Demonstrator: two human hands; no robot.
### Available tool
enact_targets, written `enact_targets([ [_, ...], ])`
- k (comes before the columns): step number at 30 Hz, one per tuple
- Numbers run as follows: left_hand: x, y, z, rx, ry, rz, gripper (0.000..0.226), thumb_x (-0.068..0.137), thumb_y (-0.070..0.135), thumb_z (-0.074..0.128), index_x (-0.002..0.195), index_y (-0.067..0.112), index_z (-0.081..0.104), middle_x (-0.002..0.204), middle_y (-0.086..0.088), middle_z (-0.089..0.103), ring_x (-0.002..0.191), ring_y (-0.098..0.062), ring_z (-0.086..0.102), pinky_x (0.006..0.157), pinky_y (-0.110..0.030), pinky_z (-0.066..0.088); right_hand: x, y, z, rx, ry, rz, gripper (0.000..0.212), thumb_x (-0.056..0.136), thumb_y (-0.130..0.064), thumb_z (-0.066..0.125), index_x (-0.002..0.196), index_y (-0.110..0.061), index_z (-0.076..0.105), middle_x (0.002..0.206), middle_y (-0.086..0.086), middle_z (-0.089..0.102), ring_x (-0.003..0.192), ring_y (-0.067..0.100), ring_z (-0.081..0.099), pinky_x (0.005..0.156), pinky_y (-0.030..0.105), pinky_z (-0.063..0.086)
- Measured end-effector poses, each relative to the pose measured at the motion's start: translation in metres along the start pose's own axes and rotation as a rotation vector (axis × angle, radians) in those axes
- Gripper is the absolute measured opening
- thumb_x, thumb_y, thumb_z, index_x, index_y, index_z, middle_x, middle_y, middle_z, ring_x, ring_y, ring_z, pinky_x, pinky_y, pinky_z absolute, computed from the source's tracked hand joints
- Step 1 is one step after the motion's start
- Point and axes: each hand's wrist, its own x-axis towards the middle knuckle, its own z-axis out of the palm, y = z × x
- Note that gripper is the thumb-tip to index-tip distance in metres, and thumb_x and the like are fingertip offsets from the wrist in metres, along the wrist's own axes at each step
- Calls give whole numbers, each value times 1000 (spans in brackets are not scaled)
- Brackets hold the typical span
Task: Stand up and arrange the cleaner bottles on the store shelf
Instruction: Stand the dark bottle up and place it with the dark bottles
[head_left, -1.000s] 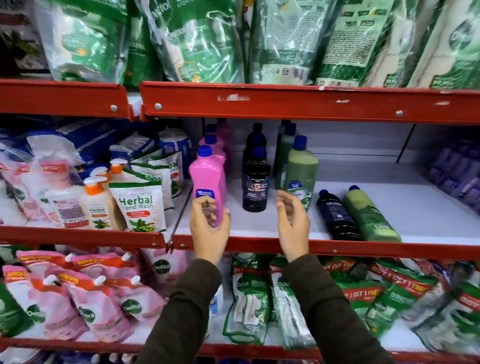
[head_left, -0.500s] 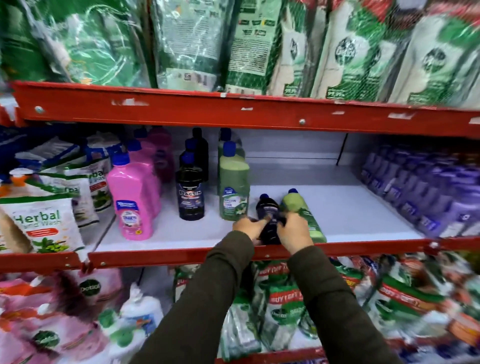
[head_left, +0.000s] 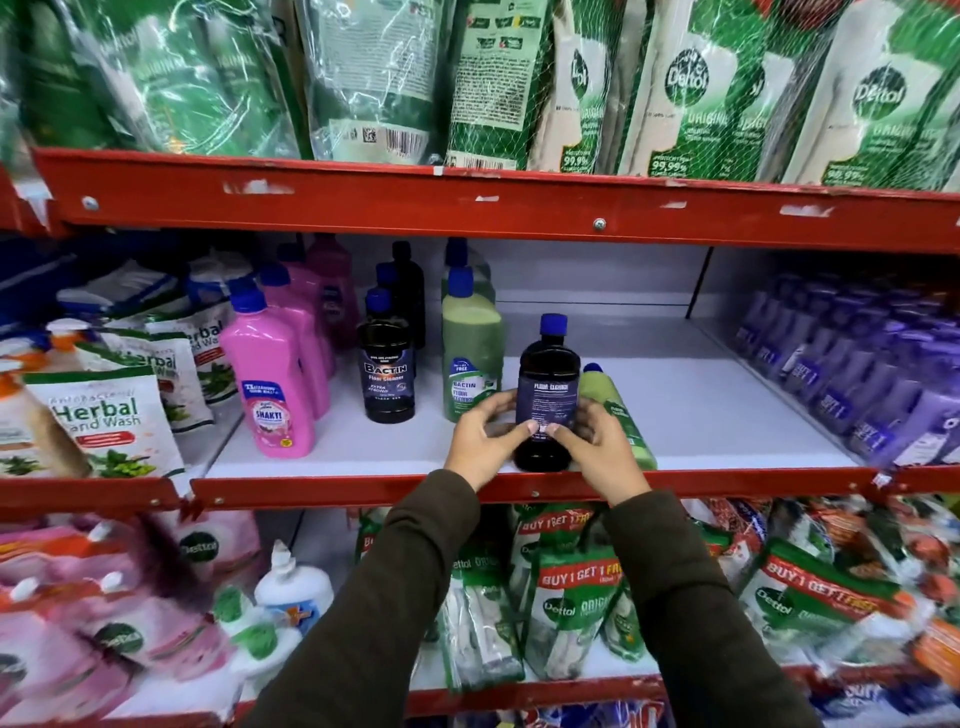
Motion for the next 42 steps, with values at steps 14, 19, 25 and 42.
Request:
enact_targets([
  [14, -39, -4, -141, 76, 196, 124, 45, 90, -4, 59, 129, 15, 48, 114, 12, 61, 94, 19, 61, 85, -5, 49, -18, -30, 144, 167, -108, -149, 50, 82, -4, 76, 126, -3, 55, 120, 12, 68, 107, 20, 66, 96, 27, 54],
  [19, -38, -10, -165, 107, 239, 89, 46, 91, -6, 56, 134, 8, 46, 117, 0, 60, 101, 4, 60, 84, -2, 47, -13, -28, 179, 92, -88, -162, 45, 80, -2, 76, 121, -3, 58, 116, 12, 70, 104, 21, 66, 98, 34, 53],
  [25, -34, -10, -168, 142, 248, 78, 38, 100, 0, 40, 137, 6, 46, 125, -4, 55, 119, -16, 53, 99, -15, 44, -11, -18, 181, 172, -85, -124, 48, 80, -2, 76, 122, -12, 56, 113, 3, 68, 100, 11, 66, 95, 25, 55],
  [42, -27, -11, -187, 139, -14, -46, 62, 82, 9, 73, 138, 12, 45, 133, -5, 58, 125, -16, 55, 109, -30, 41, 0, -17, 164, 371, -400, 54, 24, 96, -3, 53, 117, -15, 55, 131, 14, 63, 114, 19, 63, 94, 23, 52],
])
